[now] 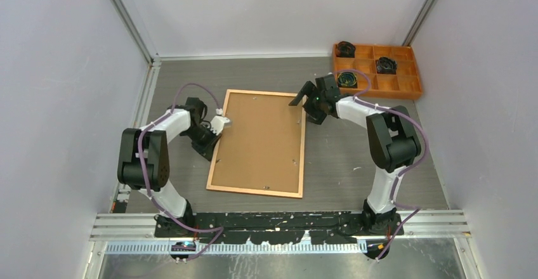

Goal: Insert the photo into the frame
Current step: Adjust the photo frame at the center of the board.

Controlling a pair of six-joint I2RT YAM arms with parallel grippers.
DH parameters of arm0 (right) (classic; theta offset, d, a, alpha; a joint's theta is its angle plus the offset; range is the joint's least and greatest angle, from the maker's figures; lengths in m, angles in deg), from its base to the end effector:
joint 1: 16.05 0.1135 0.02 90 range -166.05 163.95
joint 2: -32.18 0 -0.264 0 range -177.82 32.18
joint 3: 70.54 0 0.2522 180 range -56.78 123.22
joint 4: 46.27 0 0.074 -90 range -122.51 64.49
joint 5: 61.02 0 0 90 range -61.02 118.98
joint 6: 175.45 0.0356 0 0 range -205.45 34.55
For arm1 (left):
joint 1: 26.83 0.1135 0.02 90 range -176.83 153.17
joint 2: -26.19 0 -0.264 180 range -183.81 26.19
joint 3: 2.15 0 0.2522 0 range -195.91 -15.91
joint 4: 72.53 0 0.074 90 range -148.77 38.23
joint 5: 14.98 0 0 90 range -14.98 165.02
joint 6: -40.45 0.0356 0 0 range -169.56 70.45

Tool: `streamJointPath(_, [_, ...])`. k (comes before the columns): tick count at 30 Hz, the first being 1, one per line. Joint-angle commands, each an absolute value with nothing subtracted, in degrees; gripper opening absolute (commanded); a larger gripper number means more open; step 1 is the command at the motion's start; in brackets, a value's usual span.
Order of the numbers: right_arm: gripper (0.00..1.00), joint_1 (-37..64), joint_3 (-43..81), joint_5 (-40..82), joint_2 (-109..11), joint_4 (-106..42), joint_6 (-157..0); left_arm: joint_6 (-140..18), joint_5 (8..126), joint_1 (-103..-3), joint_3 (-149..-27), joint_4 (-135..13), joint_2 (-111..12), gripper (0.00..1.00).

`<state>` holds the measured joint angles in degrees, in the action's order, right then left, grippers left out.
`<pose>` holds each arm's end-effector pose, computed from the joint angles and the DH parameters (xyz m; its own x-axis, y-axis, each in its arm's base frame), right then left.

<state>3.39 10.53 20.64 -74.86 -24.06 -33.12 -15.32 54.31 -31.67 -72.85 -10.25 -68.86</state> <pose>0.3726 0.1370 0.1741 -0.7623 0.5615 -0.3219 0.2993 0.7468 0.5939 0.2773 -0.0361 0.1654 -0.7664 0.5929 -0.2472 0.6419 0.7218 -0.2588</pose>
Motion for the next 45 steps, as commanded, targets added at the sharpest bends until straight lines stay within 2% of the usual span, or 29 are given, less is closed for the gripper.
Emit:
streamJointPath(1, [1.00,3.7,16.1,16.8,-77.4,-28.7,-29.9,-14.4,55.4,-33.3,-73.0,-11.7,-70.1,0.01])
streamJointPath(8, [1.00,5.8,29.6,12.7,-88.5,-25.7,-29.4,-16.7,55.8,-39.6,-72.0,-11.2,-68.6,0.01])
streamJointPath(16, [1.00,10.4,51.7,9.0,-102.9,-16.9,-30.4,-19.6,56.3,-47.7,-71.3,-11.0,-67.8,0.01])
streamJointPath(23, [1.00,12.9,63.5,6.8,-108.1,-10.5,-33.0,-20.9,55.4,-51.1,-74.3,-8.6,-69.3,0.01])
streamJointPath(24, [1.00,12.6,64.3,8.3,-107.7,-8.9,-34.3,-20.5,55.3,-51.1,-75.1,-7.0,-69.0,0.03])
streamJointPath(26, [1.00,11.7,64.7,11.6,-105.3,-6.2,-36.9,-18.6,55.6,-50.7,-76.2,-3.2,-67.0,0.16])
streamJointPath(30, [1.00,9.4,59.9,20.4,-96.1,-3.7,-40.9,-12.6,52.9,-42.9,-79.1,3.8,-58.3,0.48])
streamJointPath(33, [1.00,8.9,50.9,26.3,-87.5,-3.6,-41.5,-7.9,51.1,-34.5,-84.4,7.3,-55.6,0.58])
streamJointPath(38, [1.00,8.9,31.2,30.8,-72.2,-6.8,-38.5,-9.2,52.9,-23.9,-93.8,1.5,-61.7,0.57])
streamJointPath(45, [1.00,9.1,2.7,25.0,-50.4,-12.0,-29.7,-20.9,57.5,-18.3,-110.9,-8.3,-81.7,0.47])
